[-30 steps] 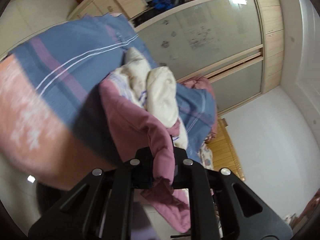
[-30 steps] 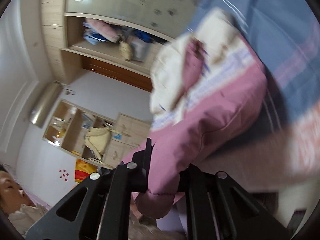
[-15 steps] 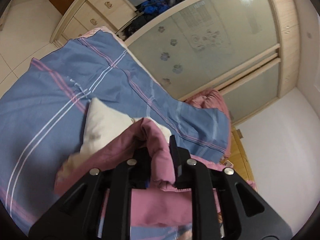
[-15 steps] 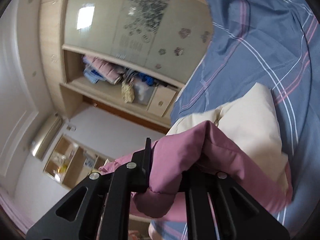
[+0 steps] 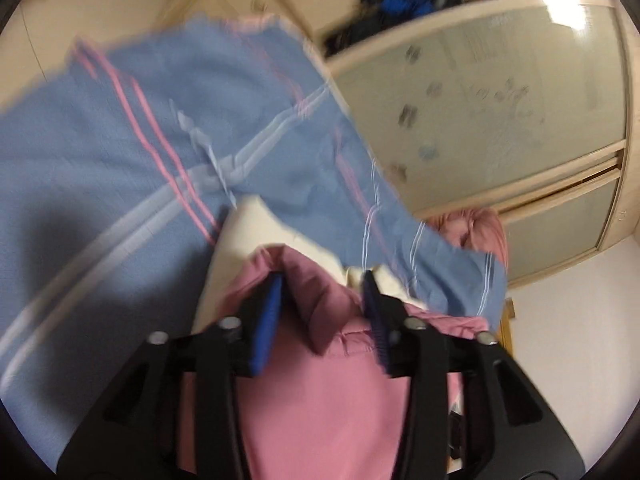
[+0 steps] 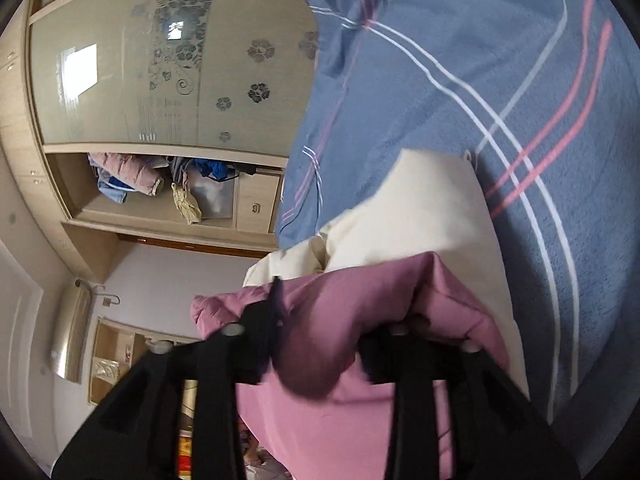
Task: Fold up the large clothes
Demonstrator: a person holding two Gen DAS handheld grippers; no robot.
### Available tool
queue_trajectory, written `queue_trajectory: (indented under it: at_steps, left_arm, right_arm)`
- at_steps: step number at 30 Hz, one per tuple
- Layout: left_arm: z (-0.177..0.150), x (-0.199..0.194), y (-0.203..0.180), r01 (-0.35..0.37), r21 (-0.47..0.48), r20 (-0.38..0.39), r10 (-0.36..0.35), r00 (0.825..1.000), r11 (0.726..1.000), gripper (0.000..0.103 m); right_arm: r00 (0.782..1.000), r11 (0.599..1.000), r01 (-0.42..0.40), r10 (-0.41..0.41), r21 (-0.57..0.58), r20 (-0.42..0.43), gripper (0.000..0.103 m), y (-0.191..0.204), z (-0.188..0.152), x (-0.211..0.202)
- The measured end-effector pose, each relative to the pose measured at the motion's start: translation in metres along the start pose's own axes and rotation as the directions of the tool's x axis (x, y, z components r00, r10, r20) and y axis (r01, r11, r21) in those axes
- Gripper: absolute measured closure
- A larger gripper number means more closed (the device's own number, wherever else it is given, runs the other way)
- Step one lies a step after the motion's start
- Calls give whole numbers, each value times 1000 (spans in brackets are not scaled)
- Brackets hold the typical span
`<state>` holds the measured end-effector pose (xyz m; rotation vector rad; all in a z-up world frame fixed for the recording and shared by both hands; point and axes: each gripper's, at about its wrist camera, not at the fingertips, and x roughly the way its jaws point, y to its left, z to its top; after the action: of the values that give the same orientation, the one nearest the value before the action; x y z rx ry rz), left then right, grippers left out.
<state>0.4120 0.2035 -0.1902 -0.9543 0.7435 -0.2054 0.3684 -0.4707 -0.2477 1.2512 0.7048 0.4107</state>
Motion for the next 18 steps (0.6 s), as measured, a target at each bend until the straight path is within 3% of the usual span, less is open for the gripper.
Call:
queue_trajectory:
  at_steps: [1,2,3,5,7,9,11,12,14,16,18]
  left_arm:
    - [-1,-20,-8,-42,31,77,39,996,999,40]
    - [-5,-45,-19,-77,70,161,65,985,995,39]
    - [-10,-60,-28,-94,102,207,72,976,990,39]
    - [-31,-87,-51,-131,180,274,79,959,975,40]
    - [-68,-96,-82,-201,314,321,95,942,928,40]
    - [-113,-88,-106,-301,425,363,144,921,853,40]
    - [-152,-67,-118,-341,502,356,170,919,795,40]
    - [-168,-52,-120,-360,524,346,193,918,772,40]
    - [-186,-26,-119,-398,552,330,246,911,733,40]
    - [-192,-3,-117,-437,587,310,310,899,681,43]
    - [-188,8,-109,-474,589,314,355,880,655,42]
  right_arm:
    - [997,1000,19,-17,-23,69,11,8,1,-14]
    - [988,998,49,-42,-41,147,3,16,0,-30]
    - [975,994,74,-56,-82,214,3,29,-4,-49]
    - [971,971,142,-99,-193,220,3,56,-19,-58]
    - [961,908,238,-168,-344,220,3,86,-45,-49]
    - [940,786,339,-254,-517,230,6,120,-86,-24]
    - [929,684,365,-307,-632,205,19,142,-121,8]
    - [929,655,358,-325,-665,180,23,148,-133,23]
    - [937,617,291,-337,-731,88,44,161,-156,54]
    - [933,567,244,-359,-787,30,52,175,-179,89]
    - [932,494,210,-363,-843,19,53,192,-198,120]
